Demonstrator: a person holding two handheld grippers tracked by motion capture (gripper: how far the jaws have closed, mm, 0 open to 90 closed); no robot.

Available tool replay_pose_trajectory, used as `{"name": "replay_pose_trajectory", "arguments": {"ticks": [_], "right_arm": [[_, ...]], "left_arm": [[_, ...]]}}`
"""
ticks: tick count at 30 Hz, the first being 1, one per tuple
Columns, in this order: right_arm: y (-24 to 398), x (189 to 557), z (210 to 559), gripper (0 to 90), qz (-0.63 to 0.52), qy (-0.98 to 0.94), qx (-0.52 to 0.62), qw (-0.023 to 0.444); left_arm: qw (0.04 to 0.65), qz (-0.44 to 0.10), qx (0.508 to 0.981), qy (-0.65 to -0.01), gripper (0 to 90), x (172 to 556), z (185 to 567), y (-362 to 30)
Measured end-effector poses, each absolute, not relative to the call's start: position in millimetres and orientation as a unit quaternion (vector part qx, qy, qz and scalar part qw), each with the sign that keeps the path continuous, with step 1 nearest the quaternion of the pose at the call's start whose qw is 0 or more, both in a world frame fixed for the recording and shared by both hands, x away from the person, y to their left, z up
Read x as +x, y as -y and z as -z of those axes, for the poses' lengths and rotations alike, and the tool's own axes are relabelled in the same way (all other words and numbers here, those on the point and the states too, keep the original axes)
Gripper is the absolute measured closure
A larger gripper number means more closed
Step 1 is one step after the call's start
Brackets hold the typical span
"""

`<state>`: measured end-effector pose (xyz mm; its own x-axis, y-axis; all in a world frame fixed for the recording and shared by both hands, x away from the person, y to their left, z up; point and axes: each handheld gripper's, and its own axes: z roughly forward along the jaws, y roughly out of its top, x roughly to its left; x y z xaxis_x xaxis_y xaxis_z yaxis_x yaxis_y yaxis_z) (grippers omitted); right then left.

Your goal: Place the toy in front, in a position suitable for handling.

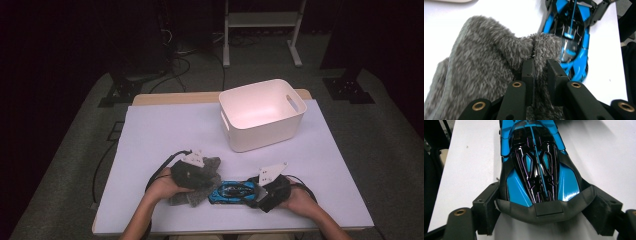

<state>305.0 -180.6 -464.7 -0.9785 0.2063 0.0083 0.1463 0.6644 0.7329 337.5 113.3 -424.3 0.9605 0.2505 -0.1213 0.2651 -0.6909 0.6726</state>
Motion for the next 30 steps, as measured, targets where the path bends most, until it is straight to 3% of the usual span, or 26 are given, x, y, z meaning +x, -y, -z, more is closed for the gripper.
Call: {"name": "replay_pose_trajectory", "arguments": {"ticks": [18,26,30], "right_arm": [[180,305,465,21.4,-0.4,-0.91,0.098,0.035],[181,305,465,21.4,-0.399,-0.911,0.097,0.037],[181,305,465,21.4,-0.398,-0.911,0.095,0.038]], "left_arm": [[0.342,0.044,0.938,-0.037,77.5,340,409,-7],[0.357,0.063,0.932,-0.022,77.4,328,409,-4],[0.359,0.064,0.93,-0.053,77.5,334,412,-22]]}}
